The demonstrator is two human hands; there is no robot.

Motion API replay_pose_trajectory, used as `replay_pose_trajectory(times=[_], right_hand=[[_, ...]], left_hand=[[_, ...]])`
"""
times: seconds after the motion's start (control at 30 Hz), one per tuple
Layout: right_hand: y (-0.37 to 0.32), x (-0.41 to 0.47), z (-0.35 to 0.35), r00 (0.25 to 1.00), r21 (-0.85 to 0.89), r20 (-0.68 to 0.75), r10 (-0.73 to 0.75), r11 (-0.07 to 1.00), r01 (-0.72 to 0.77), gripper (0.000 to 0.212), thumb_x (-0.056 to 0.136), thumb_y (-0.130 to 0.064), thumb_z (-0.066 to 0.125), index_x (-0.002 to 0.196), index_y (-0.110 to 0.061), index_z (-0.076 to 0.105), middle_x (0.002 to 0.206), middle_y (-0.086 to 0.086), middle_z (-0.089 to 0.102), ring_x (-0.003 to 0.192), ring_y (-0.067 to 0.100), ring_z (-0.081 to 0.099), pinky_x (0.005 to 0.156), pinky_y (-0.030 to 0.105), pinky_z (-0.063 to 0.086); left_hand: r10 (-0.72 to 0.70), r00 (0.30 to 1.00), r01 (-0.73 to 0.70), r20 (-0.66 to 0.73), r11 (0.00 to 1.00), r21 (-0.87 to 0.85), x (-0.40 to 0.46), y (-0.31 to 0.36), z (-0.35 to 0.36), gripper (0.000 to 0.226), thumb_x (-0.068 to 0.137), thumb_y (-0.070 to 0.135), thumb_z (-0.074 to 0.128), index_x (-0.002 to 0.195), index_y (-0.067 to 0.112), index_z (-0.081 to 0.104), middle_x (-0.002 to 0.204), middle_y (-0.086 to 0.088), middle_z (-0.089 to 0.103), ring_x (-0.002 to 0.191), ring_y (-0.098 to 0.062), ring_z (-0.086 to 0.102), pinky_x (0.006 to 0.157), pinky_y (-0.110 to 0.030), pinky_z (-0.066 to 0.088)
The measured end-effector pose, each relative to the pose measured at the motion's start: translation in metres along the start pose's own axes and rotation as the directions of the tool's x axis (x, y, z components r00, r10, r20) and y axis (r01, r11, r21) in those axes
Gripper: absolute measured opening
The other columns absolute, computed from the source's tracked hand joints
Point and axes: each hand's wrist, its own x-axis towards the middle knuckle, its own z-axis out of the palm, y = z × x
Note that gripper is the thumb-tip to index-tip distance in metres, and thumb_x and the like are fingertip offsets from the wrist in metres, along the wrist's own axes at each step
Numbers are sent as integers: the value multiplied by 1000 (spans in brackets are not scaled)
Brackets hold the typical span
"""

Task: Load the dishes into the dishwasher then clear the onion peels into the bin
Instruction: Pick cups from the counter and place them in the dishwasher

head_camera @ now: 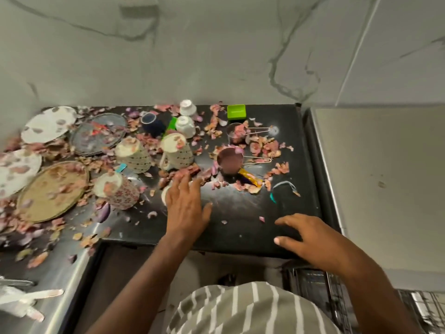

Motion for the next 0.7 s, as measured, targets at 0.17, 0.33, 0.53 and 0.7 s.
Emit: replay_pose_trajectory(times=[0.17,0.33,0.53,0.7], right_hand=[[-15,11,3,1000,40,3,-8,999,8,47,95,-52,68,140,-39,59,126,-21,60,114,1,59,100,29,51],[-22,10,4,1000,51,-24,2,999,0,48,96,-51,68,140,-37,60,130,-17,61,114,2,58,96,24,48],[-14,-8,4,996,100,-87,33,995,-24,49,96,-51,67,142,-35,59,139,-14,61,124,3,57,107,34,49],[-13,-28,5,971,297,-237,19,954,54,56,97,-45,70,149,-37,52,144,-20,55,121,-3,59,99,21,52]], left_hand=[[-232,957,219,173,971,95,20,-38,-9,103,87,46,78,163,23,12,170,-20,14,156,-41,15,126,-58,20],[-201,955,178,218,976,123,31,-59,-13,102,80,41,86,159,23,23,157,-21,38,141,-44,42,114,-60,42],[-31,995,37,97,997,-67,20,-23,-38,101,77,48,87,156,26,29,150,-22,37,134,-43,42,112,-59,41],[219,958,-87,185,836,-542,3,49,-45,99,72,42,92,152,47,33,143,-10,35,125,-26,44,105,-47,49]])
